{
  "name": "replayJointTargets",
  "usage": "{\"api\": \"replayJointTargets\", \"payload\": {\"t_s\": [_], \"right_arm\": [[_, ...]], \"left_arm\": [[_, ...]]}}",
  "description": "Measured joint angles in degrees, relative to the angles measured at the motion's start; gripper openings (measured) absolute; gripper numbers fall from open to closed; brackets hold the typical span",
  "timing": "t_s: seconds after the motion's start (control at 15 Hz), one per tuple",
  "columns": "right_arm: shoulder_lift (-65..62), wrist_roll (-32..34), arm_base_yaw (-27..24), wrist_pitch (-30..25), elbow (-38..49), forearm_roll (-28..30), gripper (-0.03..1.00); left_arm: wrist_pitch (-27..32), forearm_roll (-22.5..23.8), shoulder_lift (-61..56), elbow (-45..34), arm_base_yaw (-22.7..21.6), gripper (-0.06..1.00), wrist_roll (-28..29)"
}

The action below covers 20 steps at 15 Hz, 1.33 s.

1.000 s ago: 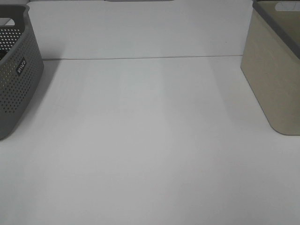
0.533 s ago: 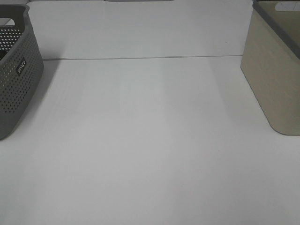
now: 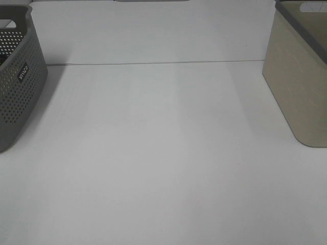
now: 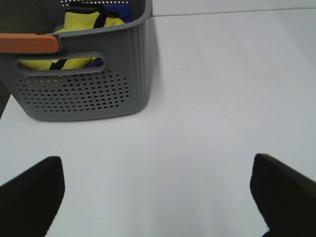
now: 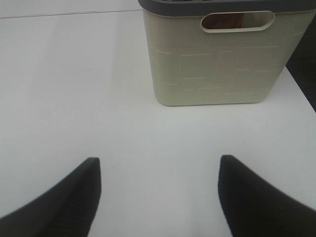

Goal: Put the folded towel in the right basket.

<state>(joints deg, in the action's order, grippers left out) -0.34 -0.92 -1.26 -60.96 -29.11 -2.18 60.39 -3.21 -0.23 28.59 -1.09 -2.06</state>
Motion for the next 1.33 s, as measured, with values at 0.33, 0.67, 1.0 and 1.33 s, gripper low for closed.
{"api": "replayJointTargets", "payload": {"t_s": [0.33, 0.67, 1.0, 1.33], "right_arm": [[0.0, 0.0, 0.0, 0.0, 0.1, -0.1, 0.65], [0.0, 0.0, 0.0, 0.0, 0.1, -0.2, 0.65], [0.0, 0.0, 0.0, 0.0, 0.1, -0.2, 0.65], [0.0, 0.0, 0.0, 0.0, 0.1, -0.2, 0.65]], "left_arm": [[0.0, 0.0, 0.0, 0.0, 0.0, 0.97, 0.0], [0.0, 0.0, 0.0, 0.0, 0.0, 0.97, 0.0], [0.0, 0.0, 0.0, 0.0, 0.0, 0.97, 0.0], [0.0, 0.0, 0.0, 0.0, 0.0, 0.97, 0.0]]}}
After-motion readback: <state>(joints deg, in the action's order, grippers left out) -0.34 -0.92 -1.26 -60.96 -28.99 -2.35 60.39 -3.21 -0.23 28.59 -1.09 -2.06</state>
